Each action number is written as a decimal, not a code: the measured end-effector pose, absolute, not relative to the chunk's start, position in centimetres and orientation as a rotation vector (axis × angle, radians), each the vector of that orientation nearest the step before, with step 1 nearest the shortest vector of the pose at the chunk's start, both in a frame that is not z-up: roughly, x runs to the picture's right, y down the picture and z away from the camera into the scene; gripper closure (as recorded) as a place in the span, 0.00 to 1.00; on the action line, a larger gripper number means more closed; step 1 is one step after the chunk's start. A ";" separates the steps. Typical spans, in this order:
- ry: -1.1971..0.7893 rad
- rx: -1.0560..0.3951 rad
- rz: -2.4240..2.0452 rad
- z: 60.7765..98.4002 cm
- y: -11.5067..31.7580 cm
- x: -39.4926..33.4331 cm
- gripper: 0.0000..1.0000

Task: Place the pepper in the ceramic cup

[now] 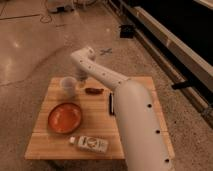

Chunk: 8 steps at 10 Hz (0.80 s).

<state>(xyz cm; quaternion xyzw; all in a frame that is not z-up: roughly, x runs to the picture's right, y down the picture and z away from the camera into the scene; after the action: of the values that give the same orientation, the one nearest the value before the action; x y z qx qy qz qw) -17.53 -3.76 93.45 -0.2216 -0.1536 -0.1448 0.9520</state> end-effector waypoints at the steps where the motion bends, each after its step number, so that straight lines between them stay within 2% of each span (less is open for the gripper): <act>1: -0.298 -0.456 -0.286 93.7 -3.8 -17.1 0.29; 2: -0.275 -0.470 -0.273 94.4 -3.5 -16.0 0.21; 3: -0.252 -0.482 -0.255 95.0 -3.4 -14.5 0.20; 8: -0.149 -0.566 -0.214 98.3 -1.9 -10.1 0.20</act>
<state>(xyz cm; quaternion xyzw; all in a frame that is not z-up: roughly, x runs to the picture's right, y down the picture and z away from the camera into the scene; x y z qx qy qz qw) -10.10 -1.90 98.34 -0.2783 -0.0733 -0.1054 0.9519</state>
